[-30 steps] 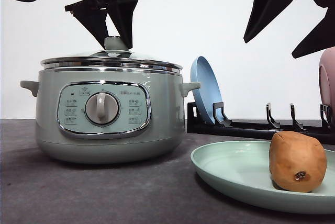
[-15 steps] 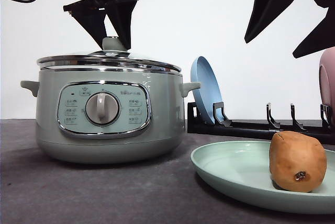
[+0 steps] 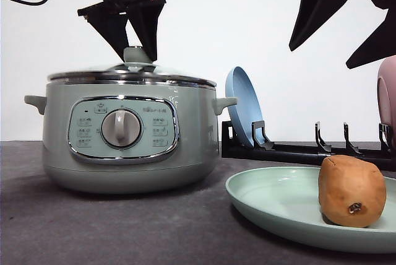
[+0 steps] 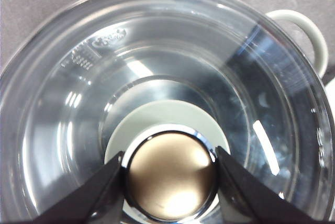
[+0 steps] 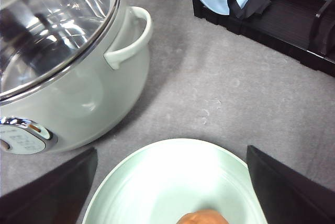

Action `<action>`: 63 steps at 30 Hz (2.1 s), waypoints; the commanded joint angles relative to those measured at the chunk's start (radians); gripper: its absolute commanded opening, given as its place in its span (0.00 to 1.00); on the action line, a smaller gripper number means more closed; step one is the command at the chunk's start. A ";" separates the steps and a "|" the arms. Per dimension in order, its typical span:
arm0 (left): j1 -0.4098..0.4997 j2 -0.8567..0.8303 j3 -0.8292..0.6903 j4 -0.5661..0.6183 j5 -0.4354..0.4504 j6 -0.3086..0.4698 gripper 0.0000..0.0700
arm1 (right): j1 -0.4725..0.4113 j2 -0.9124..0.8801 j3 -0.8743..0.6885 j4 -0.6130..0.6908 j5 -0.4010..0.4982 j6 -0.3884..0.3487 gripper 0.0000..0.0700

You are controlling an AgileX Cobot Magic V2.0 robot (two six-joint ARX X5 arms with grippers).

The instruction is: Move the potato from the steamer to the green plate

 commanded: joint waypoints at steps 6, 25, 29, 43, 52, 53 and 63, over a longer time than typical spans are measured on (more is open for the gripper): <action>-0.013 0.030 0.027 0.006 0.002 0.003 0.01 | 0.005 0.004 0.016 0.006 0.004 -0.009 0.82; -0.013 -0.062 0.066 -0.004 0.002 -0.003 0.80 | 0.005 0.004 0.016 0.006 -0.025 -0.012 0.82; -0.015 -0.111 0.082 -0.020 0.002 -0.003 0.79 | 0.005 0.004 0.016 0.004 -0.042 -0.012 0.82; -0.052 -0.302 0.085 -0.130 0.182 -0.002 0.78 | 0.005 0.004 0.016 -0.020 -0.168 -0.013 0.82; -0.079 -0.348 0.085 -0.201 0.267 0.002 0.68 | 0.006 0.004 0.016 -0.076 -0.277 -0.013 0.82; -0.081 -0.348 0.085 -0.206 0.267 0.001 0.67 | 0.006 0.004 0.016 -0.079 -0.277 -0.013 0.82; -0.082 -0.348 0.085 -0.214 0.267 0.001 0.00 | 0.006 0.004 0.016 -0.089 -0.277 -0.014 0.25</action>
